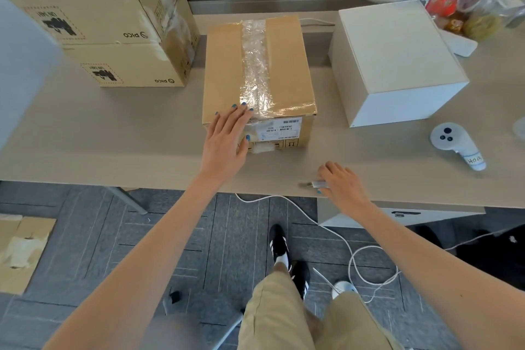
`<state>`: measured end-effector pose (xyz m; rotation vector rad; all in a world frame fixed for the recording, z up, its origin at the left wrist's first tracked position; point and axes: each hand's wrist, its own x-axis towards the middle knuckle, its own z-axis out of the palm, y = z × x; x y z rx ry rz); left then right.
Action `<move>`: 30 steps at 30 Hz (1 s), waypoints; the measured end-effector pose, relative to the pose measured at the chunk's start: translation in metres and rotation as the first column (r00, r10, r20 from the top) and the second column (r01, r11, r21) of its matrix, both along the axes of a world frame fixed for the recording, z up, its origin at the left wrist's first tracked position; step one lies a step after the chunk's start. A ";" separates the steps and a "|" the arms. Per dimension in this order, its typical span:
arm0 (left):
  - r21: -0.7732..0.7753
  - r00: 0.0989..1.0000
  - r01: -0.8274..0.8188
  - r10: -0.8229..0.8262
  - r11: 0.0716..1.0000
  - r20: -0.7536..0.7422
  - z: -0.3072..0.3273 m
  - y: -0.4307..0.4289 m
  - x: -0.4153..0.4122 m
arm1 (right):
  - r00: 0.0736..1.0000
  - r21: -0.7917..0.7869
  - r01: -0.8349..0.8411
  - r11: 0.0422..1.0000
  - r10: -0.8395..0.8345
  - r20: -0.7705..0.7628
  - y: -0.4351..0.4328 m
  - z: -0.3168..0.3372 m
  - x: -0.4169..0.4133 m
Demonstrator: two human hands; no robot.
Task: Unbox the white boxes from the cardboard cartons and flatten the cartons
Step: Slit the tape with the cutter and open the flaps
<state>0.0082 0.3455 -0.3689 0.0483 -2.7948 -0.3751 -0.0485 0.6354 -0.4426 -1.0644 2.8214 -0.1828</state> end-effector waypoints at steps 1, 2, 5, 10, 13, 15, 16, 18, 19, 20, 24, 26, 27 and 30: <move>0.010 1.000 -0.006 0.006 1.000 0.000 0.002 0.001 0.000 | 1.000 -0.038 0.009 0.999 -0.010 -0.018 -0.002 0.004 -0.001; 0.027 1.000 -0.015 0.015 1.000 -0.003 0.004 0.002 -0.001 | 0.999 -0.091 0.024 0.996 -0.027 -0.032 -0.004 0.010 -0.003; 0.090 0.998 -0.053 0.055 0.995 -0.013 0.013 0.006 -0.007 | 0.993 -0.301 0.082 0.950 -0.103 -0.056 -0.020 0.038 -0.013; 0.194 0.986 -0.166 0.167 0.967 0.015 0.025 0.010 -0.024 | 0.967 -0.465 0.187 0.865 -0.247 -0.071 -0.058 0.091 -0.035; 0.167 0.986 -0.166 0.159 0.972 0.058 0.031 0.004 -0.026 | 0.949 -0.475 0.196 0.858 -0.288 -0.129 -0.070 0.105 -0.045; 0.070 0.981 -0.145 0.134 0.987 0.141 0.033 -0.006 -0.026 | 0.943 -0.448 0.169 0.878 -0.277 -0.186 -0.075 0.106 -0.051; 0.032 0.974 -0.132 0.123 0.991 0.190 0.034 -0.012 -0.027 | 0.946 -0.431 0.152 0.890 -0.258 -0.198 -0.078 0.107 -0.055; -0.015 0.955 -0.106 0.106 0.994 0.276 0.035 -0.024 -0.029 | 0.961 -0.396 0.103 0.912 -0.194 -0.197 -0.086 0.107 -0.060; -0.037 0.944 -0.096 0.103 0.995 0.315 0.037 -0.029 -0.030 | 0.970 -0.378 0.073 0.923 -0.154 -0.188 -0.089 0.108 -0.063; -0.065 0.932 -0.086 0.103 0.994 0.347 0.038 -0.033 -0.032 | 0.978 -0.358 0.042 0.933 -0.111 -0.176 -0.093 0.108 -0.065; -0.249 0.929 0.006 0.087 0.969 0.360 0.046 -0.040 -0.039 | 0.996 -0.209 -0.028 0.977 0.010 -0.089 -0.104 0.105 -0.072; -0.345 0.931 0.066 0.066 0.936 0.358 0.049 -0.043 -0.042 | 0.998 -0.164 -0.023 0.986 0.013 -0.061 -0.105 0.101 -0.075; -0.388 0.929 0.096 0.057 0.917 0.366 0.050 -0.044 -0.043 | 0.998 -0.153 -0.020 0.988 0.012 -0.055 -0.104 0.100 -0.076; -0.510 0.926 0.151 0.060 0.847 0.374 0.054 -0.043 -0.045 | 0.999 -0.130 -0.022 0.991 0.018 -0.032 -0.102 0.100 -0.077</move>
